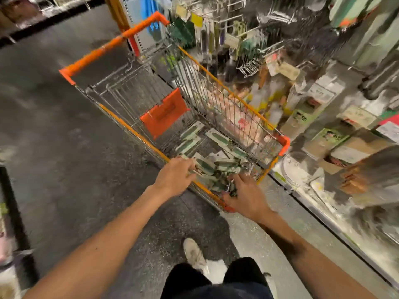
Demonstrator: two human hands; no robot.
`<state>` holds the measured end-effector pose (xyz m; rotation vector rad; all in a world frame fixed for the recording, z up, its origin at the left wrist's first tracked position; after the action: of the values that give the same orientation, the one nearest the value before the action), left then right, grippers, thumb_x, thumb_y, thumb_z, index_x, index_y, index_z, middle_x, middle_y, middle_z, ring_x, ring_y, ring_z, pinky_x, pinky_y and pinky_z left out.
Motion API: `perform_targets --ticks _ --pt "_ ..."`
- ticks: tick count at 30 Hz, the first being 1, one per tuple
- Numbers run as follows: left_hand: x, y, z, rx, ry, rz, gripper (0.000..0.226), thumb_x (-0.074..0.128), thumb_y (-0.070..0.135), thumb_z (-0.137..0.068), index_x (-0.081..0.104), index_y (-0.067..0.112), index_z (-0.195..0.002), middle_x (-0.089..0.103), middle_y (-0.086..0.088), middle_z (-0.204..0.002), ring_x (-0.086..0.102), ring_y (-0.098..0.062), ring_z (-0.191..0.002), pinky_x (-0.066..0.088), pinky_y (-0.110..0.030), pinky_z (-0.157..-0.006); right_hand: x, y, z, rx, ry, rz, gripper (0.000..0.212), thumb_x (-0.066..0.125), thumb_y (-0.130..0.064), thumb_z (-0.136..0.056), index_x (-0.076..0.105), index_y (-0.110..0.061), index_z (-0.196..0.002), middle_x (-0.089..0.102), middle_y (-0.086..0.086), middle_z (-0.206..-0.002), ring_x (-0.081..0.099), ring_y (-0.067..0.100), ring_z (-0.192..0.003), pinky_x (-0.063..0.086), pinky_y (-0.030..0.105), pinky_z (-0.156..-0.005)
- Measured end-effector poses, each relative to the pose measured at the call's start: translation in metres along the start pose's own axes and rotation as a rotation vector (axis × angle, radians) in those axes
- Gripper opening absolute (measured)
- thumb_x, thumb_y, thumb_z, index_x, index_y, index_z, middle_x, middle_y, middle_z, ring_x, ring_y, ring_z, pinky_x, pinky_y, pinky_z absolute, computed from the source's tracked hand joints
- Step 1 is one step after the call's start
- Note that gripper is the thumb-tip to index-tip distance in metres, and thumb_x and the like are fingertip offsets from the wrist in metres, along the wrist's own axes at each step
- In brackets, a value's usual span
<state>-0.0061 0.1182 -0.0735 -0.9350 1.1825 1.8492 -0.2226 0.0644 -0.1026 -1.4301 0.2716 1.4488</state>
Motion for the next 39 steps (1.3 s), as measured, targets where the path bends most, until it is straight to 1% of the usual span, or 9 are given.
perform_targets --ticks 4,9,12,17,20,25,32,36,39 --pt "0.0 -0.053 -0.048 -0.032 -0.096 -0.088 0.022 0.052 0.023 -0.101 0.063 0.013 -0.117 0.061 -0.007 -0.115 0.053 -0.026 -0.112 0.046 -0.039 -0.092 0.031 -0.018 -0.05 0.085 -0.119 -0.045 0.05 0.06 -0.042 -0.093 0.049 -0.011 -0.13 0.05 0.014 -0.131 0.048 0.033 -0.123 0.041 0.038 -0.094" --pt "0.004 -0.101 -0.119 -0.087 -0.26 -0.204 0.025 0.047 0.014 -0.101 0.059 0.013 -0.122 0.057 -0.009 -0.121 0.055 -0.031 -0.116 0.05 -0.045 -0.09 0.068 -0.01 -0.114 0.168 -0.144 -0.113 0.041 0.065 -0.033 -0.089 0.062 -0.004 -0.118 0.062 0.019 -0.111 0.061 0.038 -0.103 0.048 0.038 -0.077" --pt "0.011 -0.119 -0.168 -0.095 -0.437 -0.19 0.035 0.046 0.023 -0.102 0.051 0.011 -0.135 0.053 -0.011 -0.136 0.054 -0.031 -0.121 0.047 -0.04 -0.088 0.084 -0.002 -0.164 0.25 -0.265 -0.126 0.043 0.058 -0.039 -0.094 0.054 -0.011 -0.126 0.057 0.012 -0.121 0.056 0.031 -0.112 0.045 0.036 -0.085" --pt "0.034 -0.162 -0.262 -0.194 -0.512 -0.083 0.036 0.05 0.021 -0.101 0.051 0.011 -0.135 0.054 -0.014 -0.135 0.056 -0.031 -0.118 0.047 -0.039 -0.089 0.124 0.022 -0.258 0.346 -0.389 -0.158 0.04 0.055 -0.039 -0.095 0.053 -0.011 -0.123 0.058 0.007 -0.121 0.056 0.028 -0.108 0.041 0.03 -0.079" --pt "0.056 -0.196 -0.308 -0.229 -0.569 -0.046 0.034 0.05 0.026 -0.103 0.053 0.007 -0.13 0.056 -0.015 -0.131 0.052 -0.031 -0.118 0.043 -0.037 -0.084 0.145 0.041 -0.304 0.469 -0.444 -0.173 0.042 0.053 -0.033 -0.098 0.047 -0.012 -0.135 0.053 0.012 -0.133 0.054 0.032 -0.118 0.046 0.035 -0.09" --pt "0.099 -0.239 -0.358 -0.374 -0.543 0.028 0.045 0.059 0.032 -0.099 0.05 0.011 -0.138 0.061 -0.012 -0.128 0.059 -0.031 -0.111 0.048 -0.04 -0.091 0.173 0.078 -0.365 0.522 -0.361 -0.094 0.049 0.059 -0.029 -0.095 0.043 -0.011 -0.138 0.043 0.015 -0.146 0.04 0.032 -0.134 0.04 0.042 -0.107" --pt "0.159 -0.256 -0.398 -0.435 -0.46 0.115 0.066 0.062 0.026 -0.096 0.029 0.011 -0.152 0.036 -0.019 -0.15 0.037 -0.036 -0.138 0.038 -0.044 -0.107 0.183 0.127 -0.422 0.489 -0.247 0.115 0.071 0.051 -0.03 -0.099 0.013 -0.011 -0.155 -0.001 0.016 -0.164 0.0 0.036 -0.151 0.006 0.051 -0.121" --pt "0.178 -0.25 -0.399 -0.52 -0.416 0.11 0.075 0.062 0.03 -0.097 0.018 0.013 -0.155 0.015 -0.023 -0.158 0.022 -0.039 -0.144 0.032 -0.046 -0.111 0.191 0.139 -0.424 0.547 -0.227 0.185 0.071 0.046 -0.043 -0.1 0.017 -0.008 -0.154 0.019 0.019 -0.159 0.018 0.037 -0.146 0.016 0.052 -0.118" --pt "0.186 -0.25 -0.399 -0.621 -0.329 0.164 0.082 0.067 0.028 -0.094 0.015 0.014 -0.155 0.008 -0.024 -0.159 0.036 -0.046 -0.136 0.036 -0.048 -0.108 0.189 0.148 -0.427 0.55 -0.258 0.247 0.075 0.05 -0.05 -0.096 0.023 -0.007 -0.152 0.032 0.02 -0.151 0.029 0.037 -0.138 0.025 0.053 -0.11"
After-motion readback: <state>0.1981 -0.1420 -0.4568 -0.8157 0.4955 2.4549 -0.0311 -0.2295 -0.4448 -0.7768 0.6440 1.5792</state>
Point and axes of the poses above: each hand's wrist, its own z-axis away from the middle knuckle, its own x-axis out of the palm, y = z × x, the point moved 2 cm from there along -z, towards the middle knuckle
